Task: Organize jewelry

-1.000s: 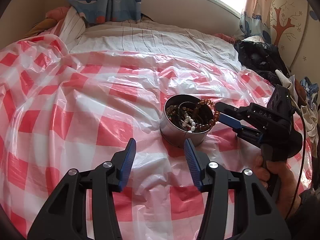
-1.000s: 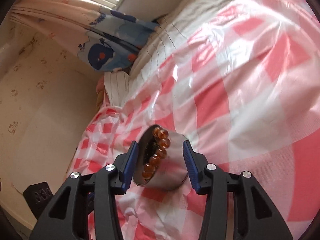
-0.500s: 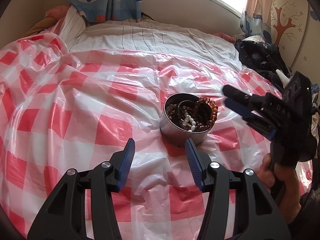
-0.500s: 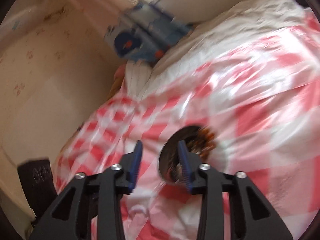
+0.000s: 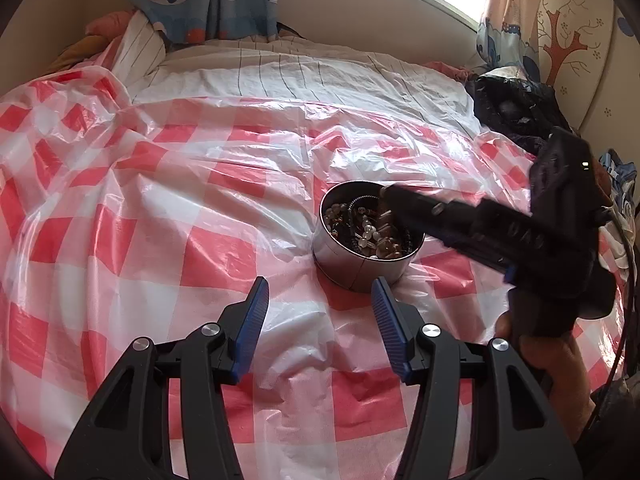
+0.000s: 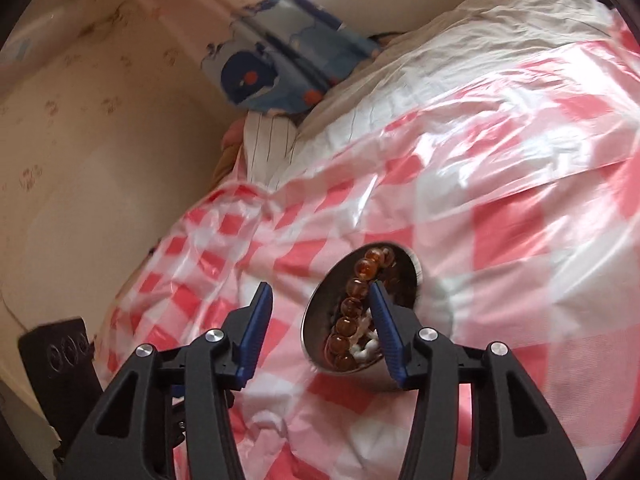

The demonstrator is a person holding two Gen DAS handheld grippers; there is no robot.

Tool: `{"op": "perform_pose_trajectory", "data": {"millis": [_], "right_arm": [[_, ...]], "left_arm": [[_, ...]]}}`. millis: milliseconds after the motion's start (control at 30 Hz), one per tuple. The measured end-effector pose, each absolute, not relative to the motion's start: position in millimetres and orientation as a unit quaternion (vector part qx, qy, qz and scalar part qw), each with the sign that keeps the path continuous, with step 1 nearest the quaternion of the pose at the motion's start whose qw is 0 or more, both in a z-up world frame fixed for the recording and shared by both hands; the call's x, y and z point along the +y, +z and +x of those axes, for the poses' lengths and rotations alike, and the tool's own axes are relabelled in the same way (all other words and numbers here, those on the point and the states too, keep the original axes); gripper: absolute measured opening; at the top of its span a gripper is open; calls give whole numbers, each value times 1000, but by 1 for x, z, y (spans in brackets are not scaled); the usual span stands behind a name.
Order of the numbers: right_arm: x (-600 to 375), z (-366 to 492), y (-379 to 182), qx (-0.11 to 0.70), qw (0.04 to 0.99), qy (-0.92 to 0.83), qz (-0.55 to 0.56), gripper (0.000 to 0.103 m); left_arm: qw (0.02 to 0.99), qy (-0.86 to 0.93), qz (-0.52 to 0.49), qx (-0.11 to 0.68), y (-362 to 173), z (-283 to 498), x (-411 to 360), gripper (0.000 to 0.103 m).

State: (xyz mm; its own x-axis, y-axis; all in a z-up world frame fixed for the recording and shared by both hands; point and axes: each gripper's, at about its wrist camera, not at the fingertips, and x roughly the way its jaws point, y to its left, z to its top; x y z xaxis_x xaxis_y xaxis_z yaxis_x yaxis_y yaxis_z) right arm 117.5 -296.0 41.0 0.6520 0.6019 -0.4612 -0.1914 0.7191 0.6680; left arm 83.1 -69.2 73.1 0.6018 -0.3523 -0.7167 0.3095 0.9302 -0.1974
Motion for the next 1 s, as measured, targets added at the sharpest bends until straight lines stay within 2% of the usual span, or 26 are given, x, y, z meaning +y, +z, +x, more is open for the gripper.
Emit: {"op": "perform_pose_trajectory", "data": {"millis": [133, 367, 467, 667, 833, 900, 1000], "right_arm": [[-278, 121, 35, 371, 848, 258, 278, 52], [-297, 104, 51, 334, 866, 229, 295, 56], [-300, 88, 58, 343, 886, 176, 260, 71], [-289, 28, 46, 390, 906, 65, 150, 79], [-290, -21, 28, 416, 902, 7, 114, 82], [-286, -33, 25, 423, 900, 3, 109, 90], [-270, -43, 20, 429, 901, -15, 67, 94]], "left_arm": [[895, -183, -28, 406, 73, 83, -69, 51], [901, -165, -4, 402, 70, 82, -71, 55], [908, -144, 28, 393, 69, 78, -74, 58], [905, -120, 51, 404, 54, 43, -68, 64], [903, -108, 68, 409, 42, 8, -64, 78], [900, -105, 71, 416, 37, 1, -63, 81], [895, -96, 77, 428, 24, -10, -59, 85]]}}
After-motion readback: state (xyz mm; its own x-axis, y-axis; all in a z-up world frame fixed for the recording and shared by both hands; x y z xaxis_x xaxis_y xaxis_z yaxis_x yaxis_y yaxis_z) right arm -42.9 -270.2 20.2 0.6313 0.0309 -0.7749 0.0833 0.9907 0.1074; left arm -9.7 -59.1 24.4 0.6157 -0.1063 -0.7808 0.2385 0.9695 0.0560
